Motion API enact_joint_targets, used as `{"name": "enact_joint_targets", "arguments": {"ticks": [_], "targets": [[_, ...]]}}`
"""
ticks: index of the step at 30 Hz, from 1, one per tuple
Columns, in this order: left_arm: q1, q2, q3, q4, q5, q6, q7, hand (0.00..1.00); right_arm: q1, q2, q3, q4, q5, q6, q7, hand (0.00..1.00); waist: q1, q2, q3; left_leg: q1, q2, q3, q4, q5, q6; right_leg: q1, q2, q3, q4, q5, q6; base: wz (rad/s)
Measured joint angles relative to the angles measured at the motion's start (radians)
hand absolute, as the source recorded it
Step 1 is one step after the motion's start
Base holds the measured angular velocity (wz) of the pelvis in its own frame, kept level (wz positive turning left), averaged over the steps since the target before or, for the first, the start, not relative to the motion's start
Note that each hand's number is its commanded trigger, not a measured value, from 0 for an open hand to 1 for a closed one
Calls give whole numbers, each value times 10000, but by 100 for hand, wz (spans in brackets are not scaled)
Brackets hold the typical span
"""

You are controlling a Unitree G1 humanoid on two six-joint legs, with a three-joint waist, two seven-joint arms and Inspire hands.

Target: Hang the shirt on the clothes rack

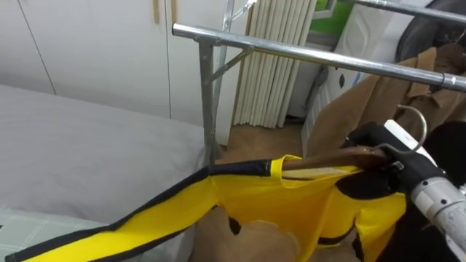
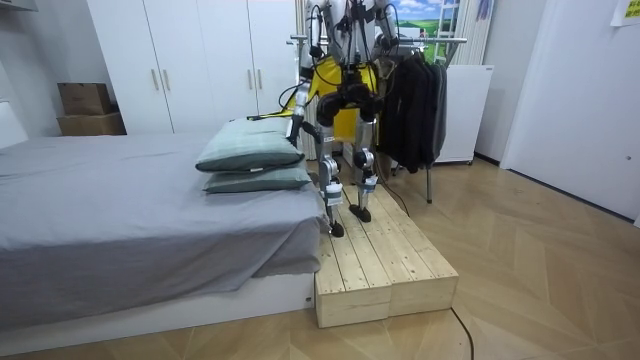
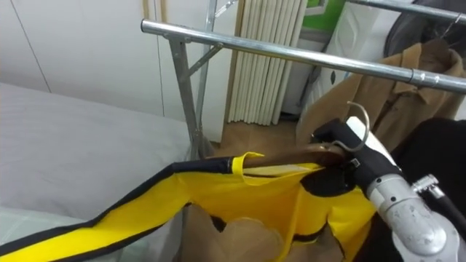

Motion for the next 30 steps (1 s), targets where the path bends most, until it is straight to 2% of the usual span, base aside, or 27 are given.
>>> {"name": "enact_joint_targets", "arguments": {"ticks": [7, 15, 19, 24, 28, 30], "targets": [[4, 5, -1, -311, 235, -10, -14, 0, -126, -237, 0, 721, 49, 111, 633, 100, 256, -48, 29, -61, -7, -199, -12, 12, -15, 54, -29, -171, -26, -26, -17, 7], [22, 96, 4, -356, 398, -39, -87, 0, -646, -251, -2, 1735, 412, 119, 903, 100, 293, -153, 22, -64, -16, -345, -8, 12, -14, 148, -22, -201, -148, -25, -18, 2], [29, 121, 142, -365, 399, -137, -86, 0, -781, -290, 0, 2317, 1231, 116, 921, 100, 354, -157, 22, -64, -16, -433, -9, 12, -15, 167, -18, -219, -157, -25, -19, 0], [46, 135, 193, -365, 394, -362, -84, 0, -1038, -352, 24, 3119, 1595, 111, 1012, 100, 656, -165, 24, 14, -36, -545, -13, 13, -17, 242, -7, -203, -160, -19, -30, -2], [45, 138, 189, -366, 399, -486, -78, 0, -1348, -362, 257, 3480, 1622, 73, 1210, 100, 738, -170, 22, 13, -141, -930, -9, 13, -15, 255, -23, -210, -159, -63, -32, 5], [49, 143, 164, -386, 399, -550, -77, 0, -1365, -373, 265, 3593, 1894, 70, 1282, 100, 840, -168, 20, -20, -156, -982, -7, 13, -14, 281, -57, -292, -149, -58, -37, 2]]}}
